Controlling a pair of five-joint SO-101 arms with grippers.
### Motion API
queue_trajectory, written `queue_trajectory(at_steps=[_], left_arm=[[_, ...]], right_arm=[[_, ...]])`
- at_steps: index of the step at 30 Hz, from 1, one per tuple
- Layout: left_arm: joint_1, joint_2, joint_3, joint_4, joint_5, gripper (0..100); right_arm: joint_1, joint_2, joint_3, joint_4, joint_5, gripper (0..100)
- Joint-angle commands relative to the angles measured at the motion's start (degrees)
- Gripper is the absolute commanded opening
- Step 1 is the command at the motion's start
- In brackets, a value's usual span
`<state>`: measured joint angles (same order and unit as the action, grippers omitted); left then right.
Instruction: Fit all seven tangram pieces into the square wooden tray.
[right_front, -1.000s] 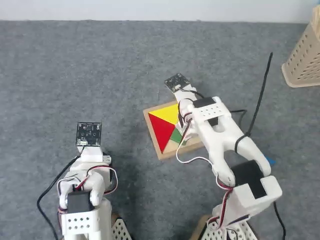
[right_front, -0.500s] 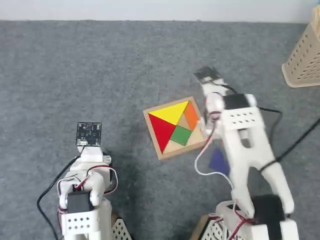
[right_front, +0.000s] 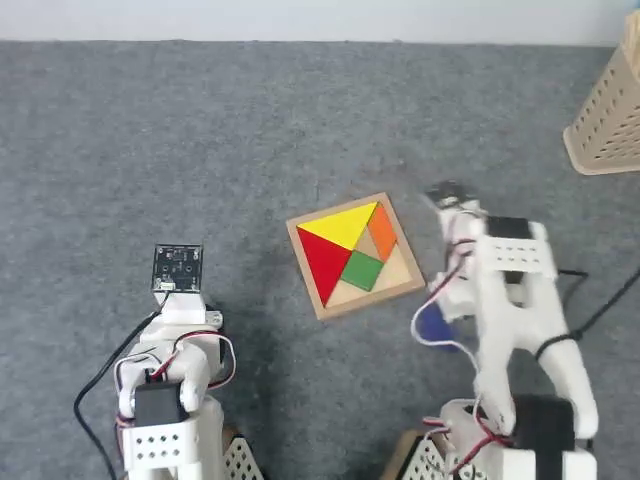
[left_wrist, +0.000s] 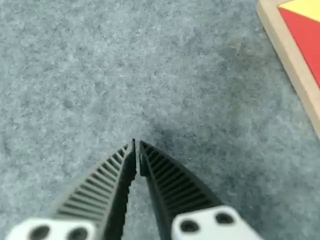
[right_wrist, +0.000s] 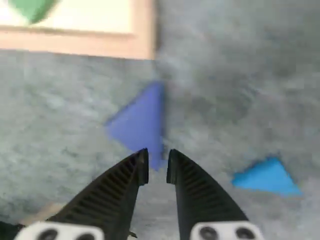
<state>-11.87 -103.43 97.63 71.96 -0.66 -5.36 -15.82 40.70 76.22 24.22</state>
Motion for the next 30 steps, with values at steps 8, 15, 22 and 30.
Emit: queue_trajectory(at_steps=[8,15,22,30], left_arm=[[-0.26,-1.23,-1.1,0.35,0.44,1],[-0.26,-1.23,-1.1,0.35,0.44,1],[-0.26,-1.23,-1.1,0.35,0.44,1],[-0.26,-1.23,-1.1,0.35,0.44,1]], right_arm=[[-12.53,-5.41,3.25,-0.31,-5.27,16.0],[-13.32,0.31,7.3,-6.9,-9.05,21.0],[-9.63,8.84,7.3,-10.24,-8.44,21.0],[-4.7,10.95,7.21,-11.03,-6.33,21.0]])
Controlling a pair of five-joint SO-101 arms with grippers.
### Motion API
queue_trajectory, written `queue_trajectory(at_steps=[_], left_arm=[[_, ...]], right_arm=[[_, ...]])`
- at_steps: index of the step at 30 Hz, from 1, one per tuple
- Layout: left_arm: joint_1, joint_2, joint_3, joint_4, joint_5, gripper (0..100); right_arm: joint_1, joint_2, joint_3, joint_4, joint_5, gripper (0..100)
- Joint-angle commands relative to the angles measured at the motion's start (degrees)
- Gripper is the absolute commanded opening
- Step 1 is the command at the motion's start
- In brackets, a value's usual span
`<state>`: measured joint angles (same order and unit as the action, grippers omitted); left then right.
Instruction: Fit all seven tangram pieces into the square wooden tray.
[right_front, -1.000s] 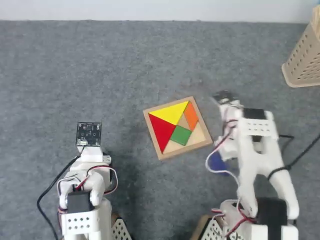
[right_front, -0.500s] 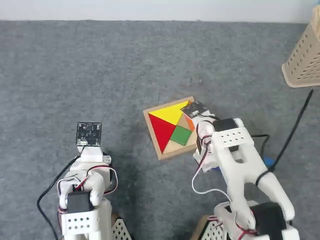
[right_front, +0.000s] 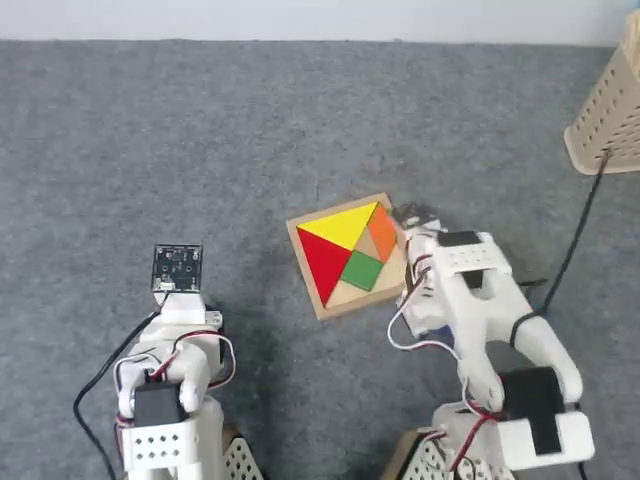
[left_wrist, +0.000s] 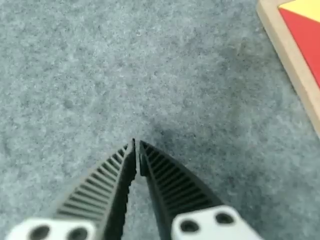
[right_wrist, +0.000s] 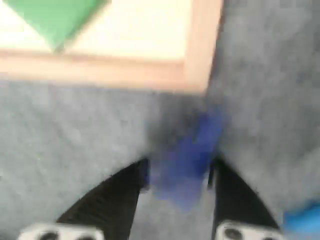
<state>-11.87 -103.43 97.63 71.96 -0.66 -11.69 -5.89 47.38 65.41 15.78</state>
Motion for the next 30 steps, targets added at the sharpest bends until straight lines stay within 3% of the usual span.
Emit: queue_trajectory(at_steps=[1,5,10,14,18,27,30], left_arm=[[-0.26,-1.23,-1.1,0.35,0.44,1],[-0.26,-1.23,-1.1,0.35,0.44,1],[-0.26,-1.23,-1.1,0.35,0.44,1],[-0.26,-1.23,-1.1,0.35,0.44,1],[-0.26,-1.23,-1.1,0.35,0.44,1],[-0.26,-1.23,-1.1,0.35,0.44,1],[-0.26,-1.23,-1.1,0.35,0.44,1]], right_arm=[[1.71,1.01,0.53,-0.04,2.29,21.0],[1.63,1.01,0.53,-0.22,2.2,18.3],[3.82,1.01,-2.64,0.4,-0.35,1.0],[8.92,0.92,-10.37,5.58,-2.11,0.6],[9.71,0.92,-20.31,12.44,-11.34,0.7],[-4.53,1.71,-34.73,14.55,-27.96,5.8],[-5.32,2.77,-34.11,10.07,-30.86,3.2]])
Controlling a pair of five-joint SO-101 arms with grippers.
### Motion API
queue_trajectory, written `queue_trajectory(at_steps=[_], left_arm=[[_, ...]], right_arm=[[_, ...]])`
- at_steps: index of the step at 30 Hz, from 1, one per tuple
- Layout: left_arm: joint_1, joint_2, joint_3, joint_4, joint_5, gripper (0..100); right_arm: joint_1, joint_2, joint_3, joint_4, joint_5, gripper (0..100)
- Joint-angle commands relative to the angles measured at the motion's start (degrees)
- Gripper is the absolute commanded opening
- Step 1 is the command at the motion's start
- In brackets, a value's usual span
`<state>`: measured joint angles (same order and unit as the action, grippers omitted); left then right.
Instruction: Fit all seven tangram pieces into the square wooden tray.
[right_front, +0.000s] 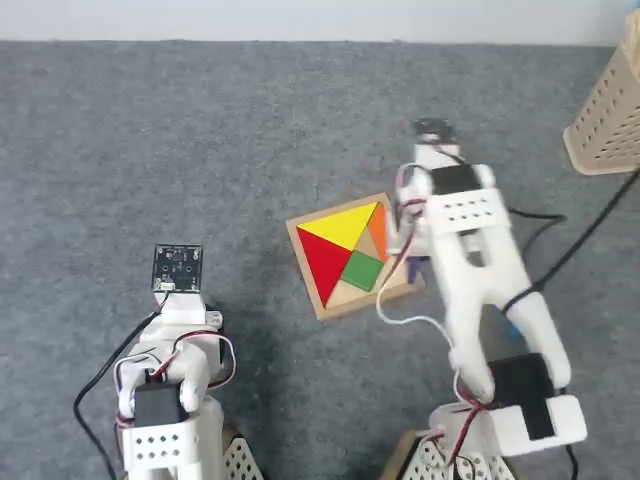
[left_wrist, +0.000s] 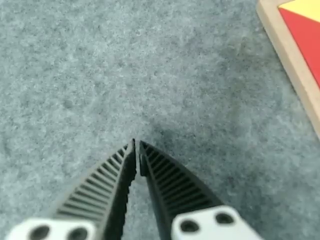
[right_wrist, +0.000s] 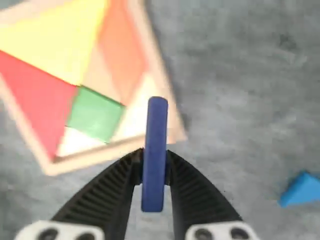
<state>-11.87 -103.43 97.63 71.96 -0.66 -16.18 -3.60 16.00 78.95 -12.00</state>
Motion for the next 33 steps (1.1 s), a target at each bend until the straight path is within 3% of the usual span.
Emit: queue_trajectory(at_steps=[1,6,13,24,30,33], left_arm=[[-0.26,-1.23,-1.1,0.35,0.44,1],[-0.26,-1.23,-1.1,0.35,0.44,1],[-0.26,-1.23,-1.1,0.35,0.44,1],[-0.26,-1.23,-1.1,0.35,0.44,1],[-0.26,-1.23,-1.1,0.35,0.44,1],[-0.26,-1.23,-1.1,0.35,0.44,1]], right_arm=[[-0.75,1.45,-2.29,-5.58,-3.96,2.0],[-2.33,6.99,-2.11,-12.26,-12.4,1.8],[-6.29,9.45,-1.93,-13.23,-19.16,4.6],[-8.48,9.98,-1.85,-13.49,-20.84,9.2],[-8.66,9.98,-1.85,-12.88,-17.85,20.1],[-7.25,9.45,-1.93,-11.91,-15.91,18.7]])
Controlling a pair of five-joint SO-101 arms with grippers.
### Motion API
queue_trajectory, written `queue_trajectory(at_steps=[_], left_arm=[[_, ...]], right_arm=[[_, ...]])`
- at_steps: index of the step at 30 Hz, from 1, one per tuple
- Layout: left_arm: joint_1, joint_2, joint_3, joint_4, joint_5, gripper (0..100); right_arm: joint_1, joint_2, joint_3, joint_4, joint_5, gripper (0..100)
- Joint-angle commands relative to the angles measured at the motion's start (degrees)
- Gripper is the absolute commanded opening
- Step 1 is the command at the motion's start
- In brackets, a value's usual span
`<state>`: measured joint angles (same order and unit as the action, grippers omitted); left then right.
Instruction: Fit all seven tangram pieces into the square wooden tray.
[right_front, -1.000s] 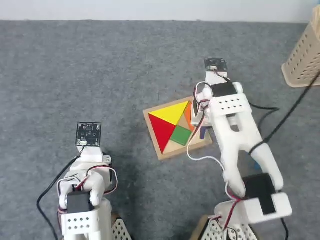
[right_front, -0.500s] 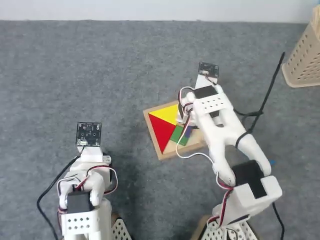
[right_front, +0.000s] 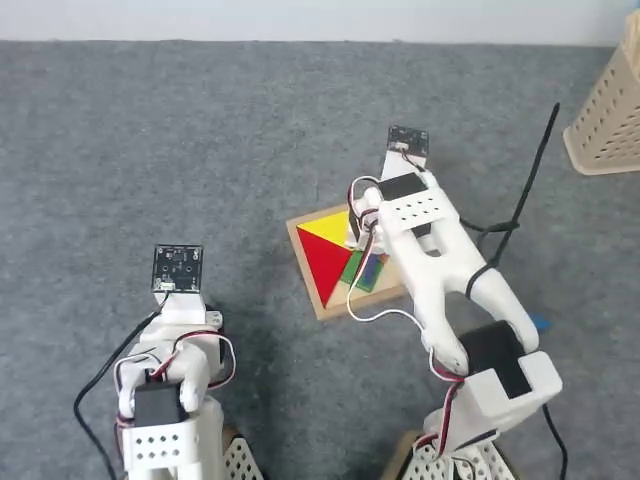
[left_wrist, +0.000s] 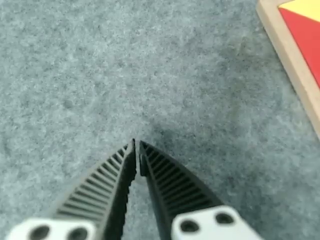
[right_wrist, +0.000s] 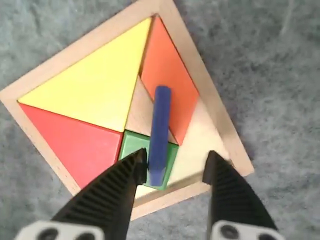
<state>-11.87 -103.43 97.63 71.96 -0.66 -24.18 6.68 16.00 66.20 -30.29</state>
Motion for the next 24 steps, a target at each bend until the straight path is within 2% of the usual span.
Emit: queue_trajectory(at_steps=[1,9,13,15,20,24], left_arm=[[-0.26,-1.23,-1.1,0.35,0.44,1],[-0.26,-1.23,-1.1,0.35,0.44,1],[-0.26,-1.23,-1.1,0.35,0.44,1],[-0.26,-1.23,-1.1,0.35,0.44,1],[-0.26,-1.23,-1.1,0.35,0.44,1],[-0.26,-1.23,-1.1,0.35,0.44,1]], right_arm=[[1.89,-0.92,-2.2,1.89,2.73,17.4],[7.25,-1.54,-2.99,7.6,4.75,8.7],[7.08,-4.09,-3.16,3.74,9.05,6.5],[6.99,-4.26,-2.99,-0.48,12.31,4.1],[7.25,-3.82,0.35,-4.88,27.34,0.7],[14.11,-10.07,3.43,-4.7,29.8,0.6]])
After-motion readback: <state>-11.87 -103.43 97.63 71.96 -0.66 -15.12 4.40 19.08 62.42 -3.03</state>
